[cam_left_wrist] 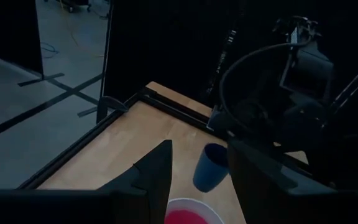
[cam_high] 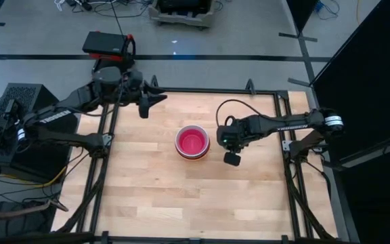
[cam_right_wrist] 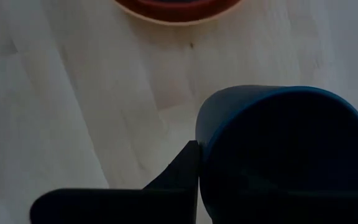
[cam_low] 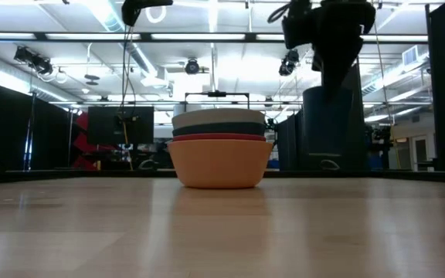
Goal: Nest bowls inside each other
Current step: Move the blue cup to the right side of the stacked bowls
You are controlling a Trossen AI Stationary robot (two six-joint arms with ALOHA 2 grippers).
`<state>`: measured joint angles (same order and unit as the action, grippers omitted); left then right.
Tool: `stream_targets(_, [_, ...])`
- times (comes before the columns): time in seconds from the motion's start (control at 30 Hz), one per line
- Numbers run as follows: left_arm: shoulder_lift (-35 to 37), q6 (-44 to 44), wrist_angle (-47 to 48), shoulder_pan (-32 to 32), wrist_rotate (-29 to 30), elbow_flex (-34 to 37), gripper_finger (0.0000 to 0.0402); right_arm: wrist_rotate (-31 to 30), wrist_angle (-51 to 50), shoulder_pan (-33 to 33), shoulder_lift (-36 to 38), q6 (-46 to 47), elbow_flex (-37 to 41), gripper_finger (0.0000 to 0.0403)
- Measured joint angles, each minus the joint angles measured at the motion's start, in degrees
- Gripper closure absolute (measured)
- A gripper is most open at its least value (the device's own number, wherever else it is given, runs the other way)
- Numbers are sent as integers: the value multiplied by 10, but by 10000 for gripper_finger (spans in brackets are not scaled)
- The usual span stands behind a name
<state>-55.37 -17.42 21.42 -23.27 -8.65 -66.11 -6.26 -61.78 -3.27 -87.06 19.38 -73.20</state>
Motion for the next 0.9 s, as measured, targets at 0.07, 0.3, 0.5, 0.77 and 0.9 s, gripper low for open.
stream_targets(0.07, [2,-2,2,0,0,0,259,0,16,0,25,11,14,403])
stream_targets(0.3, [2,0,3,0,1,0,259,1,39,-3,28,3,22,403])
stream_targets(0.5, [2,1,4,0,3,0,259,2,47,-10,4,-15,22,403])
stream_targets(0.77, [2,2,4,0,6,0,259,5,58,-19,-27,-41,22,403])
stream_targets(0.9, [2,2,4,0,10,0,259,7,61,-22,-48,-59,22,403])
